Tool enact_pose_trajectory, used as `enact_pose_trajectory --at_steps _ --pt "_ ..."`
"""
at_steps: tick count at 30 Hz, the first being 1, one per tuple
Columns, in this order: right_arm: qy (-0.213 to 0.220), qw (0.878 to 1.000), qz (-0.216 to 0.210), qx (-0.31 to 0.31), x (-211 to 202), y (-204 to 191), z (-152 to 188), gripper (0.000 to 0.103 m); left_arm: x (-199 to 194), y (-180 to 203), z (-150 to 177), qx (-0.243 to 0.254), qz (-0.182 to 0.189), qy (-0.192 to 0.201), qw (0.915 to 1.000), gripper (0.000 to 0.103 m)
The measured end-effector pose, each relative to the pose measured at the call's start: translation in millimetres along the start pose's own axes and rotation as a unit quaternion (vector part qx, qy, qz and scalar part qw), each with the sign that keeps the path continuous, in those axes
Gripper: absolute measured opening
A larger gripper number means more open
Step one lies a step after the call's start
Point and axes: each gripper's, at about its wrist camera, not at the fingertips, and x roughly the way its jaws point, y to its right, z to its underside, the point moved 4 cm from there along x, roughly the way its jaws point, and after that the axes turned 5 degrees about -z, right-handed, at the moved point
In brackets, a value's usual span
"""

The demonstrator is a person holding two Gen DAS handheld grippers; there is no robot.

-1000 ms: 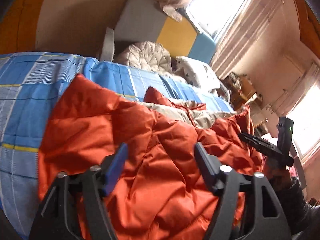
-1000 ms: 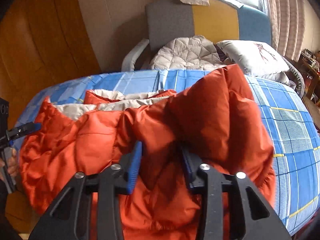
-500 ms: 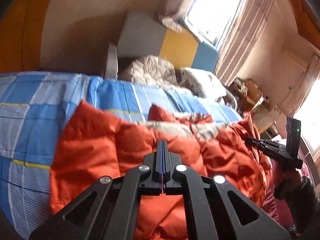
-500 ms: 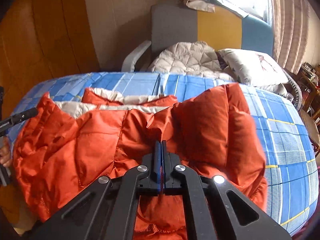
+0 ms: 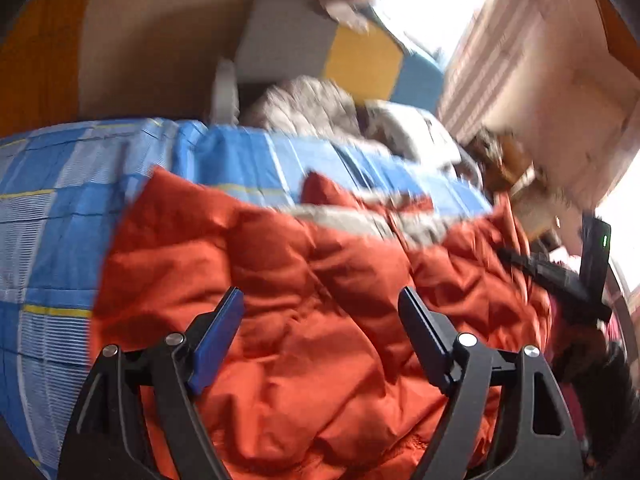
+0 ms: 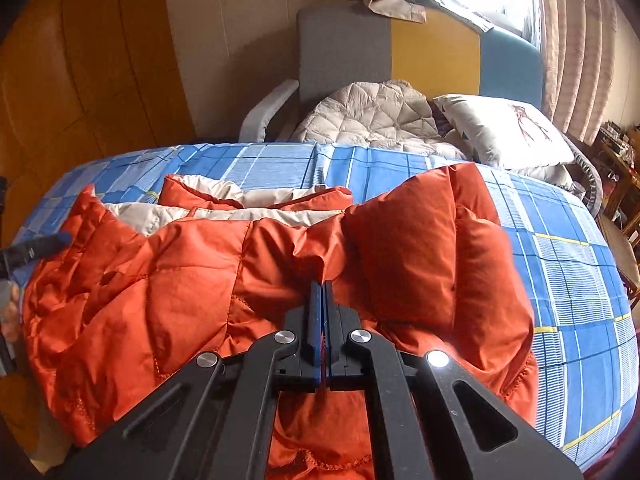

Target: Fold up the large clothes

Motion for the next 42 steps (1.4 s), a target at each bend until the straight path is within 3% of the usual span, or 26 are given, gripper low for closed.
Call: enact_pose_trajectory --at_steps 2,4,6,7,15,19,27,34,42 --pt "-0.002 1.0 0.0 0.0 2.6 -0.7 0.2 0.001 16.5 9.4 2.0 0.03 -0.021 -0.018 0.9992 0.072" --pt "-0.005 1.0 0.002 -0.002 5.4 -1.7 1.6 0.001 30.2 13.8 5.0 0.048 -0.041 -0.034 0.9974 0.029" --pt "-0.005 1.0 0.003 -0.003 6.0 -2.9 3.0 0.001 33.3 14.8 6.2 0.053 -0.042 -0.023 0.9975 0.006" --pt "-0.003 1.0 0.003 -0.002 4.6 -2.9 3.4 0.001 30.2 15.2 5.8 0.053 -0.047 -0.013 0.9974 0.003" --pt "0.036 0.999 0.0 -0.004 -18.8 -6.2 -5.8 0.001 -23.7 15.4 -4.4 0.029 -0.046 0.094 0.9941 0.002" --pt "0.059 0.998 0.006 -0.005 -30.0 -7.9 -16.6 0.001 -30.1 17.6 -17.6 0.028 -0.048 0.114 0.9919 0.002" --pt "0.072 0.997 0.028 0.009 -11.3 0.3 -41.4 0.001 0.3 9.5 -46.9 0.014 -0.069 0.108 0.9917 0.002" --pt "0.052 0.997 0.057 -0.001 33.3 7.3 -49.2 0.001 55.9 -7.3 -54.2 0.002 -0.089 0.068 0.9938 0.002" --pt "0.017 0.998 0.064 0.014 86.0 20.1 -36.3 0.001 101.5 -30.9 -43.8 -0.045 -0.068 0.031 0.9962 0.007"
